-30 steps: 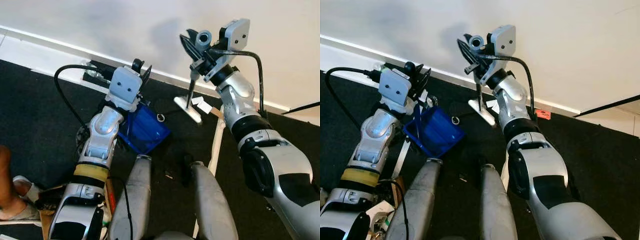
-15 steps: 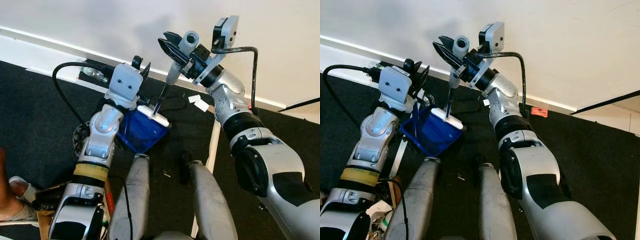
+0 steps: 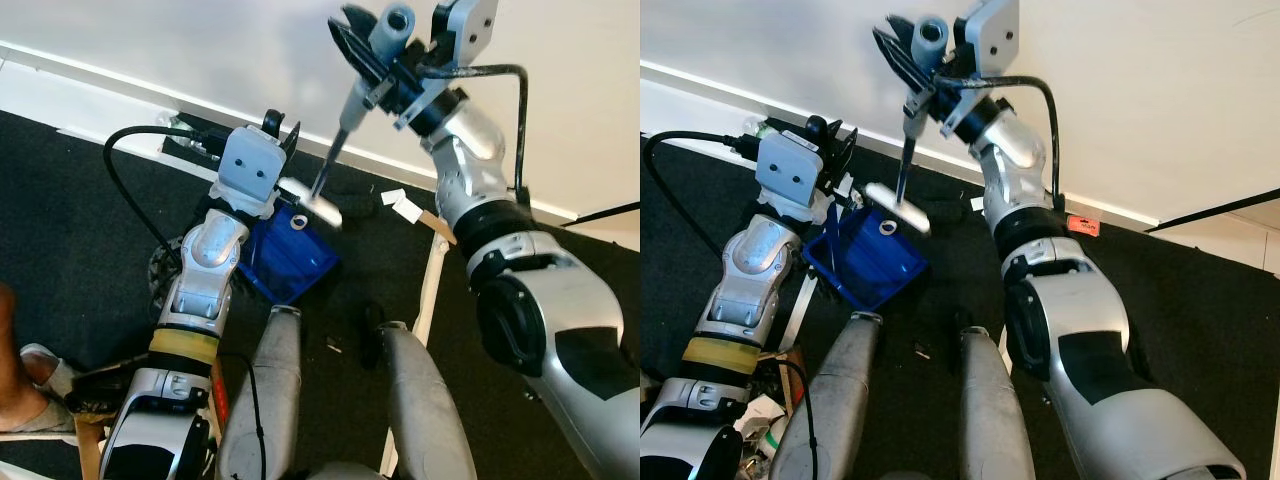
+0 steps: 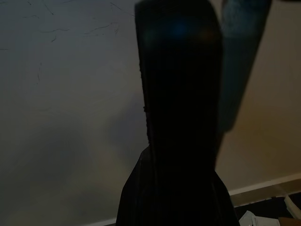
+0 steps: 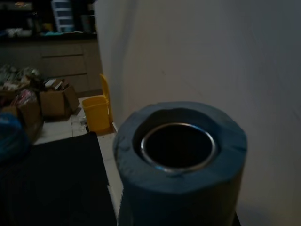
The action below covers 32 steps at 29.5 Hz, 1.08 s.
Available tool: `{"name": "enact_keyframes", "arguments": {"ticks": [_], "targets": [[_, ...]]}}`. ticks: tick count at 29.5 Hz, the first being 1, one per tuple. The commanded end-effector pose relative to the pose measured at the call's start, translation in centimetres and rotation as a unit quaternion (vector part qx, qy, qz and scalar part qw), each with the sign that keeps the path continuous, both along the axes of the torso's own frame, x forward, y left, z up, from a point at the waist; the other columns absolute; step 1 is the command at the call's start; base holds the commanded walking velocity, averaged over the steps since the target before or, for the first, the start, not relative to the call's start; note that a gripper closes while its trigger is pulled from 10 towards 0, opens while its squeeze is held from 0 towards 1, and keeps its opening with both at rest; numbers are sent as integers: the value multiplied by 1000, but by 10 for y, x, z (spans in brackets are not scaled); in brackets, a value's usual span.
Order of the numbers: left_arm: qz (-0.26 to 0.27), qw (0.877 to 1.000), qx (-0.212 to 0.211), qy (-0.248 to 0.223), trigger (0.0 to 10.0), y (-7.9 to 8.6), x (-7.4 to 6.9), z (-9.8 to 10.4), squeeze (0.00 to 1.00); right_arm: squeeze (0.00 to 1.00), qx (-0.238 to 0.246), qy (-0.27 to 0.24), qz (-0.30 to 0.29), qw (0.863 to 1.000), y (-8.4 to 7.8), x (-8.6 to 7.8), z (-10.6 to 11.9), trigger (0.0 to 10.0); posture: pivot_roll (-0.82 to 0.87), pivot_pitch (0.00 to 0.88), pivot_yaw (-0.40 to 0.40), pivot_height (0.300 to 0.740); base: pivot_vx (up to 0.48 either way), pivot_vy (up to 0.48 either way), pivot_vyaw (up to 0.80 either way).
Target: Sweep floor
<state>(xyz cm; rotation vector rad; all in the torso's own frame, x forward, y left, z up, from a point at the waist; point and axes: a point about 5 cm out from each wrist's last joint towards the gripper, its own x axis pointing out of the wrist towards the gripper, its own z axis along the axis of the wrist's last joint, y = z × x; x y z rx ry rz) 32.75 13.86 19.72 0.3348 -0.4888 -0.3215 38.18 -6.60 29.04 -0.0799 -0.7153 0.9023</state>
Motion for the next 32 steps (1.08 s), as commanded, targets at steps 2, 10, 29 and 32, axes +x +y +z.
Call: {"name": "enact_keyframes", "arguments": {"ticks": [2, 10, 29, 32], "targets": [[-9, 999, -21, -49, 10000, -12, -8, 13, 0, 0, -32, -48, -9, 998, 1, -4, 8, 10000, 255, 505, -83, 740, 0, 0, 0], [-10, 999, -23, -47, 10000, -13, -11, 11, 0, 0, -115, -86, -12, 990, 9, -8, 2, 10000, 257, 512, -87, 740, 0, 0, 0], [-5, 997, -28, -73, 10000, -8, -29, 38, 0, 0, -227, -65, 27, 971, 29, -23, -67, 10000, 349, 605, -73, 740, 0, 0, 0], [-4, 997, -27, -76, 10000, -7, -33, 44, 0, 0, -225, -65, 15, 972, 30, -23, -70, 10000, 363, 621, -69, 740, 0, 0, 0]]}}
